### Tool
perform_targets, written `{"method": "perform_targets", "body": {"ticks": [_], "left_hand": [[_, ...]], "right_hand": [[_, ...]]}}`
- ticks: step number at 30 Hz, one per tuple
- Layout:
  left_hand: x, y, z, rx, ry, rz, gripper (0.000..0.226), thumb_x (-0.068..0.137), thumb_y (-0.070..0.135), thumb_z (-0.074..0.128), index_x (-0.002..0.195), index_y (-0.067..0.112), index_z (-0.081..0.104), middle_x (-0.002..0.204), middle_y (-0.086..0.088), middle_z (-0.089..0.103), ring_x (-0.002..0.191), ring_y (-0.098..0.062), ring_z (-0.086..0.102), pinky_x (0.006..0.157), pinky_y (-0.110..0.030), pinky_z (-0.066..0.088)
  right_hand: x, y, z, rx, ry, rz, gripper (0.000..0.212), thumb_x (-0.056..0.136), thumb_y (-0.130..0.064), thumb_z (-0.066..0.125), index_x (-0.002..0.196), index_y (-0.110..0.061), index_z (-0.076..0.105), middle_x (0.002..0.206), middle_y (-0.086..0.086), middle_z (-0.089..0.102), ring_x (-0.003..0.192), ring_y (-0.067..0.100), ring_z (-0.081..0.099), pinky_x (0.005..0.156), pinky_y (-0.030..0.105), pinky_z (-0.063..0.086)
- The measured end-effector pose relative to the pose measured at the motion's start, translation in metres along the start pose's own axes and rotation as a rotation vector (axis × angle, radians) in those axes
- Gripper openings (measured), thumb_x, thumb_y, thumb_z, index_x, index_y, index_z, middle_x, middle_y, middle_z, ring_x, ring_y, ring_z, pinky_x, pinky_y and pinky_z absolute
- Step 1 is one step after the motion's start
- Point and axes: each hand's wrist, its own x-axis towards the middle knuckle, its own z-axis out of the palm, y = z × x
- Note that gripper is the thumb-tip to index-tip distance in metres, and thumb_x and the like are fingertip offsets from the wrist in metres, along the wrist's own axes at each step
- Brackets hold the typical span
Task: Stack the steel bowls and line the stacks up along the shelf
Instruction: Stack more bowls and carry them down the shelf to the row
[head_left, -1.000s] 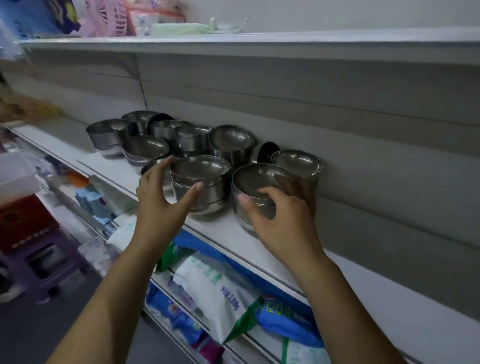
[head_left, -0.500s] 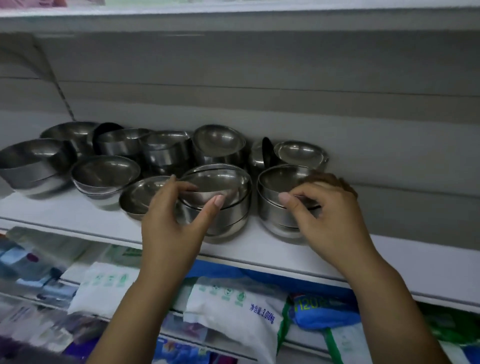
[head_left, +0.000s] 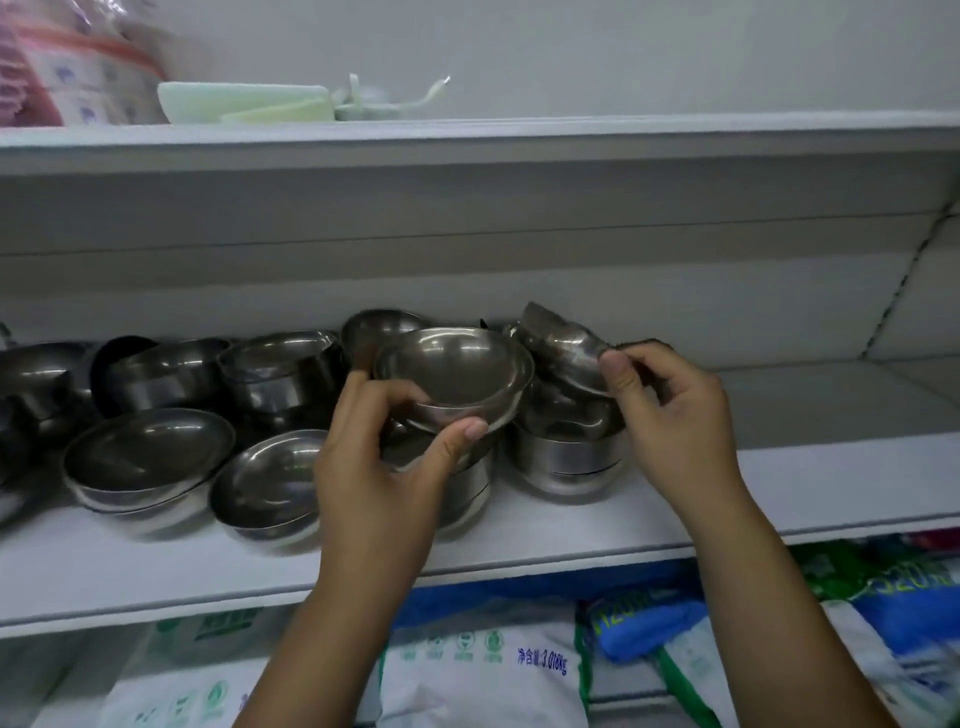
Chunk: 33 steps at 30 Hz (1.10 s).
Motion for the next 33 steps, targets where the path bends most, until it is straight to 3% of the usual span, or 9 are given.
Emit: {"method": "perform_targets", "body": {"ticks": [3,7,9,13,18,22,25,28,33], "left_hand": [[0.002,0.008,0.012,-0.076,-0.009,0.034,0.028,0.074,0.042,0.078,0.088,0.026,0.06,0.09,0.01,0.055,0.081,-0.008,0.057,0.075,-0.021,0.044],[-0.001,0.015,0.029,-0.205,-0.093,-0.027,0.032,0.071,0.049,0.086,0.083,0.035,0.06,0.09,-0.005,0.061,0.085,-0.026,0.06,0.075,-0.041,0.051],[-0.002,0.017,0.041,-0.264,-0.139,-0.044,0.032,0.068,0.049,0.085,0.082,0.034,0.06,0.089,-0.008,0.062,0.084,-0.028,0.061,0.072,-0.043,0.051],[-0.009,0.022,0.071,-0.344,-0.211,-0.075,0.034,0.066,0.046,0.088,0.081,0.033,0.061,0.09,-0.006,0.061,0.082,-0.02,0.06,0.072,-0.033,0.049],[-0.023,0.029,0.115,-0.305,-0.212,-0.014,0.035,0.067,0.047,0.085,0.083,0.028,0.061,0.099,0.004,0.057,0.097,-0.016,0.063,0.083,-0.019,0.048],[-0.03,0.042,0.146,-0.174,-0.218,0.088,0.041,0.064,0.047,0.087,0.087,0.025,0.062,0.114,0.005,0.057,0.114,0.002,0.056,0.091,-0.006,0.038],[-0.036,0.053,0.167,-0.098,-0.241,0.121,0.044,0.065,0.051,0.083,0.096,0.025,0.064,0.131,0.004,0.053,0.128,-0.005,0.051,0.1,-0.007,0.036],[-0.039,0.059,0.188,-0.029,-0.259,0.095,0.054,0.065,0.051,0.086,0.106,0.024,0.064,0.127,0.003,0.054,0.119,-0.007,0.053,0.097,-0.007,0.038],[-0.051,0.062,0.223,-0.043,-0.281,-0.048,0.066,0.061,0.052,0.089,0.115,0.029,0.058,0.114,0.016,0.06,0.111,0.006,0.055,0.091,-0.005,0.041]], "right_hand": [[-0.003,-0.004,-0.01,0.017,0.117,-0.029,0.012,0.09,-0.039,0.06,0.087,-0.031,0.069,0.085,-0.008,0.068,0.08,-0.003,0.061,0.074,0.012,0.046],[-0.008,-0.01,-0.037,0.032,0.246,-0.073,0.011,0.094,-0.035,0.059,0.087,-0.031,0.067,0.083,-0.016,0.067,0.081,-0.007,0.059,0.076,0.011,0.045],[-0.01,-0.011,-0.052,0.045,0.29,-0.072,0.012,0.097,-0.032,0.059,0.088,-0.03,0.068,0.085,-0.019,0.068,0.085,-0.006,0.061,0.079,0.012,0.046],[-0.017,-0.006,-0.079,0.056,0.382,-0.026,0.015,0.1,-0.021,0.059,0.093,-0.029,0.07,0.096,-0.006,0.07,0.092,-0.004,0.063,0.083,0.014,0.048],[-0.016,0.004,-0.112,0.028,0.41,0.033,0.011,0.095,-0.027,0.06,0.096,-0.027,0.071,0.103,0.003,0.07,0.095,-0.003,0.065,0.085,0.013,0.049],[-0.002,0.012,-0.137,0.057,0.369,0.013,0.011,0.091,-0.026,0.061,0.095,-0.024,0.072,0.108,0.004,0.07,0.096,-0.004,0.065,0.084,0.012,0.049],[0.009,0.022,-0.155,0.076,0.321,-0.017,0.011,0.091,-0.024,0.063,0.095,-0.025,0.073,0.112,0.001,0.07,0.101,0.0,0.066,0.086,0.015,0.05],[0.017,0.038,-0.172,0.109,0.246,-0.043,0.009,0.092,-0.028,0.067,0.094,-0.029,0.076,0.114,-0.005,0.069,0.108,0.005,0.065,0.091,0.019,0.05],[0.027,0.064,-0.193,0.112,0.016,-0.044,0.025,0.089,-0.039,0.069,0.096,-0.017,0.076,0.124,0.007,0.067,0.111,0.011,0.064,0.093,0.027,0.053]]}}
